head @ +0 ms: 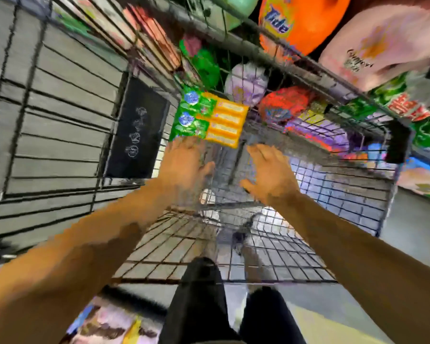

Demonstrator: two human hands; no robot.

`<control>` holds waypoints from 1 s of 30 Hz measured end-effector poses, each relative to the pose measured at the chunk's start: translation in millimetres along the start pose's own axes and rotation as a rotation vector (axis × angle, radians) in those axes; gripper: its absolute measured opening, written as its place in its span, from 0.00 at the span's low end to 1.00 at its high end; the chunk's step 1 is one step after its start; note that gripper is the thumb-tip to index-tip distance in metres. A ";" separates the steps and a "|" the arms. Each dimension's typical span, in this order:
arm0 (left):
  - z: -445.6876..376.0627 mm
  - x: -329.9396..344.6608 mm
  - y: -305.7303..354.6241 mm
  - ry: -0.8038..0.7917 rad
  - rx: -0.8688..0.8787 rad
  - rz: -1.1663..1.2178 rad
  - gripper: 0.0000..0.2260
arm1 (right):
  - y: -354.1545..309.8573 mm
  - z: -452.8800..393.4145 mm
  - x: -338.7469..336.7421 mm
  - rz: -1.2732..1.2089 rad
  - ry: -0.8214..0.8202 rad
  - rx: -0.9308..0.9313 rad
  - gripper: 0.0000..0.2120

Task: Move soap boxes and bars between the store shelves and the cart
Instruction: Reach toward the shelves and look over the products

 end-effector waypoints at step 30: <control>-84.9 51.0 0.1 0.288 0.203 0.044 0.23 | 30.7 -146.0 9.8 -0.153 0.206 -0.068 0.21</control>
Point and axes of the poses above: each hand's wrist, its own z-axis away from the middle knuckle, its own x-axis out of the palm, y = z × x, the point moved 10 cm from there along -z, towards the middle knuckle, and after that the axes turned 13 degrees about -y, right-handed, at the moved point
